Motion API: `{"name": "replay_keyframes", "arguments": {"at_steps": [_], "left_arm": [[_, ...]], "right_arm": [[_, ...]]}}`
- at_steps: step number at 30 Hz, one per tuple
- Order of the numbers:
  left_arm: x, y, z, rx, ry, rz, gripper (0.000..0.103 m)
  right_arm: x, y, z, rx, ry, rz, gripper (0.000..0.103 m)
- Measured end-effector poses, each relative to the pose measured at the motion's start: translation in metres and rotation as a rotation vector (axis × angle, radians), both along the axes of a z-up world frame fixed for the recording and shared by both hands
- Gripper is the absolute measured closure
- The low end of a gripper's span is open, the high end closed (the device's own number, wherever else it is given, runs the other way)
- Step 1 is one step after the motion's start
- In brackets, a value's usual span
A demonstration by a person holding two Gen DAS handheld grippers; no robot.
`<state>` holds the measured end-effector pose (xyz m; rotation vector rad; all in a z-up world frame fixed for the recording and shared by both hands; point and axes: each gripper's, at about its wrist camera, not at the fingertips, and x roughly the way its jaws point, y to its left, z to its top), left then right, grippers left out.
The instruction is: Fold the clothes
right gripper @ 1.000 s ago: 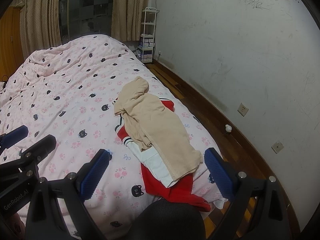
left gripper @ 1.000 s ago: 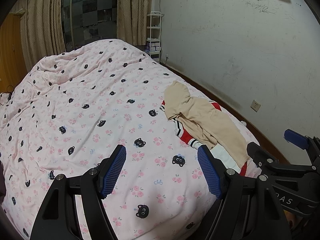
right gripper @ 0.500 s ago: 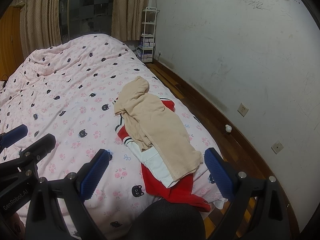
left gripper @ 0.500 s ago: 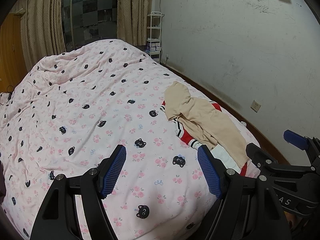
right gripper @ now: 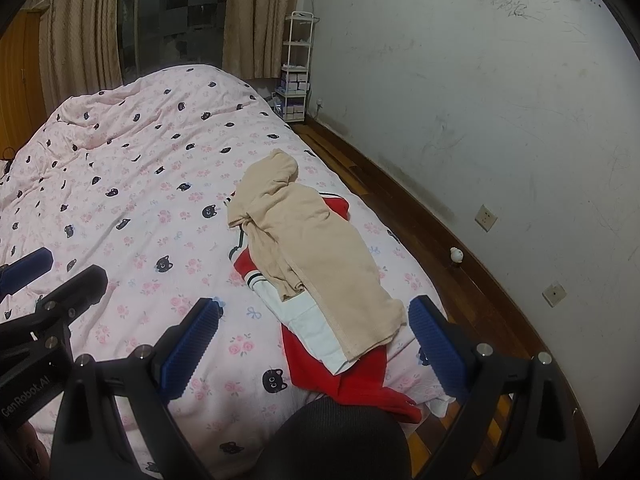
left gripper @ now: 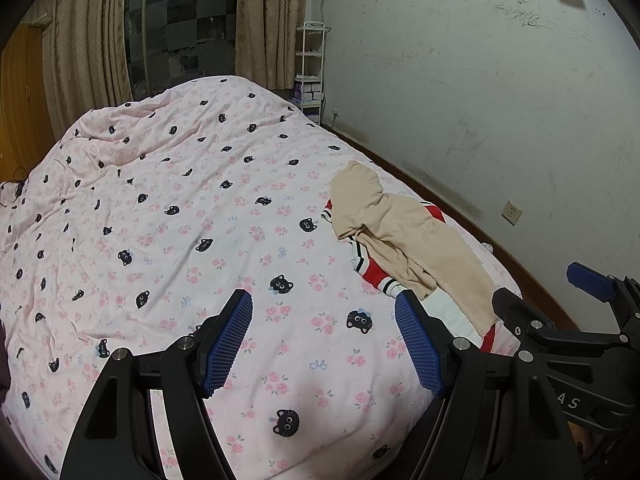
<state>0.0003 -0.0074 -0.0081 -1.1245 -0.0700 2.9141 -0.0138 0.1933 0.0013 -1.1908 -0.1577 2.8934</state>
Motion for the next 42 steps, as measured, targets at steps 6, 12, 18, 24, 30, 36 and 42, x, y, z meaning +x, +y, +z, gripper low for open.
{"name": "replay_keyframes", "arguments": {"at_steps": [6, 12, 18, 24, 30, 36, 42], "left_arm": [[-0.003, 0.0, -0.002, 0.002, -0.006, 0.001, 0.034], [-0.004, -0.001, -0.003, 0.003, -0.008, 0.003, 0.034], [-0.006, -0.001, -0.006, 0.0, -0.016, 0.001, 0.034], [-0.008, -0.003, -0.009, 0.004, -0.024, 0.005, 0.034], [-0.009, -0.002, -0.012, 0.005, -0.032, 0.002, 0.034], [-0.009, -0.002, -0.014, 0.006, -0.038, 0.001, 0.034], [-0.012, -0.004, -0.016, 0.006, -0.044, 0.005, 0.034]], "right_arm": [[-0.001, -0.001, -0.004, 0.0, -0.009, 0.003, 0.005], [-0.002, 0.0, -0.007, -0.001, -0.013, 0.001, 0.005], [-0.007, 0.002, -0.013, -0.006, -0.02, -0.001, 0.005], [-0.017, 0.009, -0.025, -0.005, -0.028, -0.009, 0.005], [-0.028, 0.017, -0.039, 0.005, -0.033, -0.017, 0.005], [-0.044, 0.01, -0.055, 0.031, -0.018, 0.016, 0.005], [-0.061, 0.002, -0.071, 0.05, -0.007, 0.052, 0.006]]}}
